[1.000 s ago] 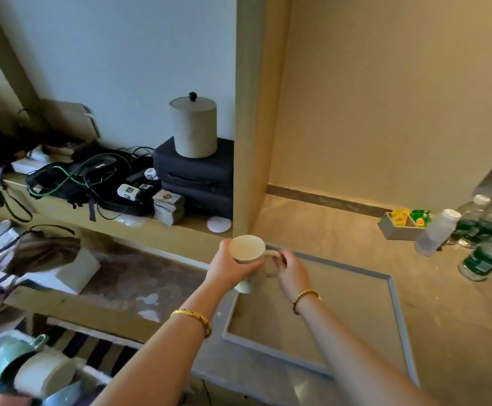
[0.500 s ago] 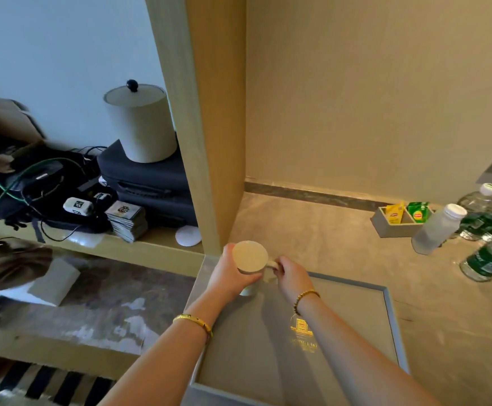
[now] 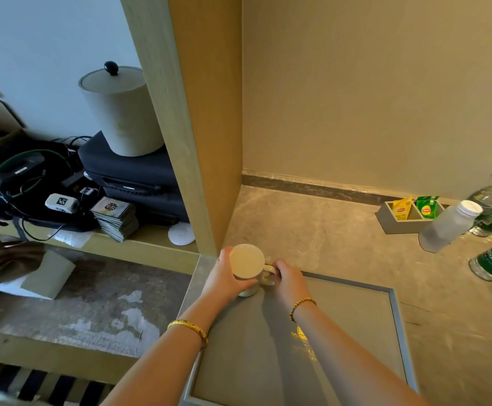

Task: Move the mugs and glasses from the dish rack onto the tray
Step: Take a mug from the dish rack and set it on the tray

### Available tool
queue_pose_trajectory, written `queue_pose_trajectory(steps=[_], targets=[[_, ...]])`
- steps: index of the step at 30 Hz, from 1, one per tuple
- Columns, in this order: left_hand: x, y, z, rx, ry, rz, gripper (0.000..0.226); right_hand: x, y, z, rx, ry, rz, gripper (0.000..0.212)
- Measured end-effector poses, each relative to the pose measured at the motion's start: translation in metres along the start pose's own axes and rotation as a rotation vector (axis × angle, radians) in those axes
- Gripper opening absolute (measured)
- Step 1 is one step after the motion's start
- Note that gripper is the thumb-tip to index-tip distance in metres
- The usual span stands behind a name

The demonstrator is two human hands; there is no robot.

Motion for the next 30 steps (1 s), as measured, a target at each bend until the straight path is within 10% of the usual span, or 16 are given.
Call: queue_pose_trajectory(steps=[30], targets=[[0.019,-0.012,-0.001,-0.464,-0.106,0.02,0.099,-0.007,0.017,0.004,0.201,-0.034,-0.087,0.02]])
Point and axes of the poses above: each hand's wrist, its own x-axis away from the middle knuckle, its own y-axis out of the palm, z = x × y, the point moved 8 cm from there along -x, towards the middle knuckle, and after that the axes turned 1 degree about x, right-handed, at the moved point
